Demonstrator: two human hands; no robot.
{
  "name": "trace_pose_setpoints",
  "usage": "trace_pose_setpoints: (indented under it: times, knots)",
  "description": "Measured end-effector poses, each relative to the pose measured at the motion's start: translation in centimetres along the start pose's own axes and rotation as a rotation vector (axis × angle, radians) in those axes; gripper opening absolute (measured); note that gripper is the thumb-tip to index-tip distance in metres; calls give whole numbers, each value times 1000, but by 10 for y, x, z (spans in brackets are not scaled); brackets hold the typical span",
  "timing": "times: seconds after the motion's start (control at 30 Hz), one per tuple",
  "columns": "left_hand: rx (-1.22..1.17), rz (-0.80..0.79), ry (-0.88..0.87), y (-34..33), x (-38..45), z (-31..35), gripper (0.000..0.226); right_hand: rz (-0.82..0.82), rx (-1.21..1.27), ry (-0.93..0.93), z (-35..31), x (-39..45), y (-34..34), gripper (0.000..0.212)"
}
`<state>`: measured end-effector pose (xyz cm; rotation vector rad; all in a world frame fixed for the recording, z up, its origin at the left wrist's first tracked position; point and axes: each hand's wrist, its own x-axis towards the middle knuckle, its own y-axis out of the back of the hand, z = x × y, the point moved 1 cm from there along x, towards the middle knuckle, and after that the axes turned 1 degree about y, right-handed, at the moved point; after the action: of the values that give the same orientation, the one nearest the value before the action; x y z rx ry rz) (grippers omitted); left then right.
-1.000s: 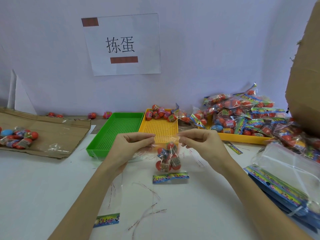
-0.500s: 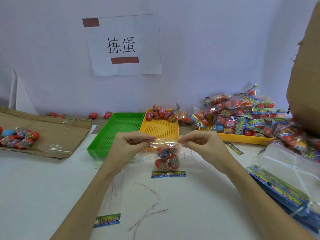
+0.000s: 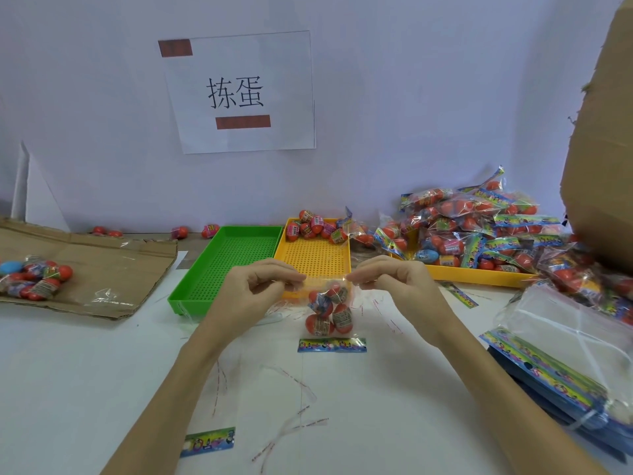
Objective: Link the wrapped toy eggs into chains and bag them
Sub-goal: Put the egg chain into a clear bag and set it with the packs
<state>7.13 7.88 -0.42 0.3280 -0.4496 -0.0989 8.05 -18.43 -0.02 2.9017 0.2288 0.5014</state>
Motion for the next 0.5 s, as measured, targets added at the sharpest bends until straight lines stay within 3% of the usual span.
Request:
trace_pose_setpoints:
  times: [0.13, 0.33, 0.5]
  knots:
    - [-118, 87, 48, -6, 0, 8, 6, 70, 165, -53, 1, -1, -10, 28]
    - [-177, 86, 139, -12, 0, 5, 20, 167, 6, -82, 6, 0, -17, 11]
    - [-242, 88, 196, -13, 0, 1, 23, 157, -35, -83, 6, 0, -20, 16]
